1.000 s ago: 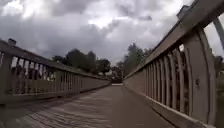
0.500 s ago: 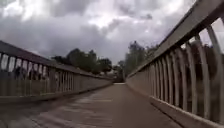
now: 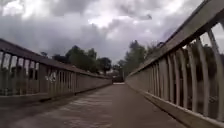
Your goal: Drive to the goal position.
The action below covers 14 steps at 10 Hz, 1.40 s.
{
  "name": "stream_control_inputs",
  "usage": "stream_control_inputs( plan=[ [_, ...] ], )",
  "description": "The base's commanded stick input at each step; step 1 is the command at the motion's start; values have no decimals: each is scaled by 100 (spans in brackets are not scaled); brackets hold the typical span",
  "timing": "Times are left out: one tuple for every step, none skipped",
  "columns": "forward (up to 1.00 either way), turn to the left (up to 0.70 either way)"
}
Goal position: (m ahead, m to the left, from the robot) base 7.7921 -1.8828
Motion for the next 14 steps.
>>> stream_control_inputs(
  plan=[
    [85, 0],
    [85, 0],
    [85, 0],
    [85, 0],
    [85, 0],
    [85, 0],
    [85, 0],
    [85, 0],
    [85, 0],
    [85, 0],
    [85, 0],
    [85, 0],
    [85, 0],
    [85, 0]
  ],
)
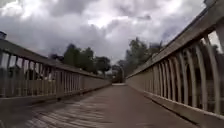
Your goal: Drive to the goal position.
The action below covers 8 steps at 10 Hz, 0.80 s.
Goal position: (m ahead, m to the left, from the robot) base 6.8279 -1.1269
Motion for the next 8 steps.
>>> stream_control_inputs(
  plan=[
    [85, 0],
    [85, 0],
    [85, 0],
    [85, 0],
    [85, 0],
    [85, 0],
    [85, 0],
    [85, 0]
  ],
)
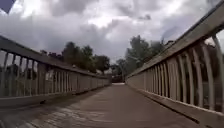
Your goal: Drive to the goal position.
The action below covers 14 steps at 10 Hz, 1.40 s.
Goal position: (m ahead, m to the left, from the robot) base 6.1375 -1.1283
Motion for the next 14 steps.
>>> stream_control_inputs(
  plan=[
    [85, 0],
    [85, 0],
    [85, 0],
    [85, 0],
    [85, 0],
    [85, 0],
    [85, 0],
    [85, 0],
    [85, 0],
    [85, 0],
    [85, 0],
    [85, 0],
    [85, 0],
    [85, 0]
  ],
)
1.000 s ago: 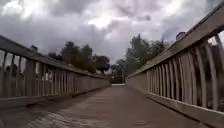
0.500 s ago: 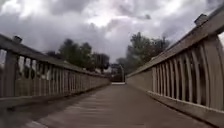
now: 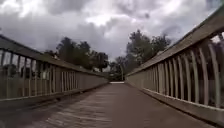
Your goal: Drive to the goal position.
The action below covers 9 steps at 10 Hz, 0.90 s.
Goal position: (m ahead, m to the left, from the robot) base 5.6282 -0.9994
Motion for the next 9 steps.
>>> stream_control_inputs(
  plan=[
    [85, 0],
    [85, 0],
    [85, 0],
    [85, 0],
    [85, 0],
    [85, 0],
    [85, 0],
    [85, 0],
    [85, 0]
  ],
)
